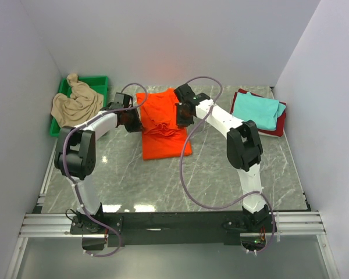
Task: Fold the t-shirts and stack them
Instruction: Fold the tshirt
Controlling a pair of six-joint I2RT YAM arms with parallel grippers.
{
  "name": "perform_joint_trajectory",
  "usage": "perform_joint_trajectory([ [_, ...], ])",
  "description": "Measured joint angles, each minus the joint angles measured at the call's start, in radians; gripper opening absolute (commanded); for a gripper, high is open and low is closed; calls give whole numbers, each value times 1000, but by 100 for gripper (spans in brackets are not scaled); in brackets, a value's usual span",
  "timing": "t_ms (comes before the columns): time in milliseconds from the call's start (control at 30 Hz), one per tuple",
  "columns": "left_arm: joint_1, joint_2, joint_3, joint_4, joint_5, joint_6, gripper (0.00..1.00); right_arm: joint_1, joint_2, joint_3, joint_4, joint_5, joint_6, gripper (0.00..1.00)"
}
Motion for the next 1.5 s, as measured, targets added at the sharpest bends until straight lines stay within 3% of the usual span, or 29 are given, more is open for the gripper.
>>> perform_joint_trajectory([
  [167, 24, 72, 43, 23, 11, 0, 2, -19, 75, 82, 0, -20, -2, 0],
  [200, 27, 80, 48, 27, 11, -1, 11, -25, 97, 110, -1, -29, -4, 1],
  [233, 32, 87, 52, 34, 11, -1, 21, -30, 118, 135, -2, -35, -5, 13],
  [267, 36, 88, 53, 39, 11, -2, 29, -35, 140, 164, -3, -43, -3, 18],
  [300, 40, 88, 53, 42, 11, -5, 44, -40, 160, 190, -4, -54, -6, 23],
  [333, 44, 88, 53, 47, 11, -5, 50, -45, 172, 206, -6, -61, -8, 30],
  [433, 55, 87, 53, 72, 9, -22, 64, -61, 182, 235, -8, -85, -10, 38],
  [567, 61, 63, 53, 79, 8, -28, 67, -82, 158, 227, 10, -109, -13, 43],
  [800, 61, -50, 26, 106, 36, -14, 62, -104, 9, 63, 47, -132, -31, 40],
  [1133, 33, -127, -148, 112, 86, -1, 61, -77, -135, -232, 117, -181, -30, 38],
  [1500, -41, -273, -321, 65, 26, -1, 60, -53, -211, -496, 154, -180, -3, 38],
])
